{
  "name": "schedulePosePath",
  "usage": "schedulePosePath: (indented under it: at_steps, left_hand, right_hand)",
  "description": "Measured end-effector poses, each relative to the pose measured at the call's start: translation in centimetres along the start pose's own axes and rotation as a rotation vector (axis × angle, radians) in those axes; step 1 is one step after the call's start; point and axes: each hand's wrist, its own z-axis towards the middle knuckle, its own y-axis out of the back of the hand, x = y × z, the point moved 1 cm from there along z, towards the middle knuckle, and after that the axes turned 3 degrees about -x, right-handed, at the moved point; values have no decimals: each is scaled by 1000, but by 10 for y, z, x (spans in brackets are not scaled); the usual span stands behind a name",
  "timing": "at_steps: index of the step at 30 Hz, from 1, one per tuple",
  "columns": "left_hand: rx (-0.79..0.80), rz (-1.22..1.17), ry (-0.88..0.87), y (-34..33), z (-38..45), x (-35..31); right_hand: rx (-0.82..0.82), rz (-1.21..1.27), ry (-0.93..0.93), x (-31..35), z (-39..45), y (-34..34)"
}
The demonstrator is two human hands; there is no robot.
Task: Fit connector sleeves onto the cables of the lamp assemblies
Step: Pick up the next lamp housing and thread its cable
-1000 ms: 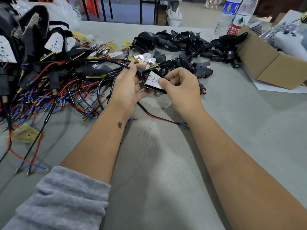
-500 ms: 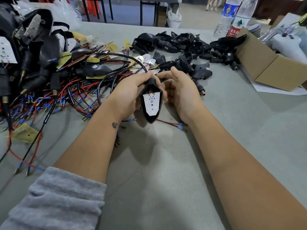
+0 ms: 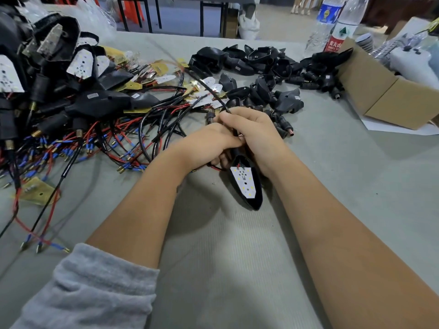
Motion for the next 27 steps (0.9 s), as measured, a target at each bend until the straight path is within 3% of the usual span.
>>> schedulePosePath:
  at_steps: [4,7,10,14,21,27]
  left_hand:
    - [-39,-95,-26,1,-2,0]
    - [-207,-312,16,5,5,3]
    - [-401,-636,37,15,11,8]
    - [-415,-1043,-29,30,15,19]
    - [-582,-1117,-17,36,15,24]
    - [-597,-1170,0,37,16,22]
  right_hand:
    - [-55,59,10,-1,2,2]
    - [-99,26,4,-3,3,5]
    - [-122,-162,10,-5,3,9]
    - [-35,-325,-19,-3,1,6]
    - [90,-472,-20,2,-4,3]
    - [176,-510,-27,4,-8,2]
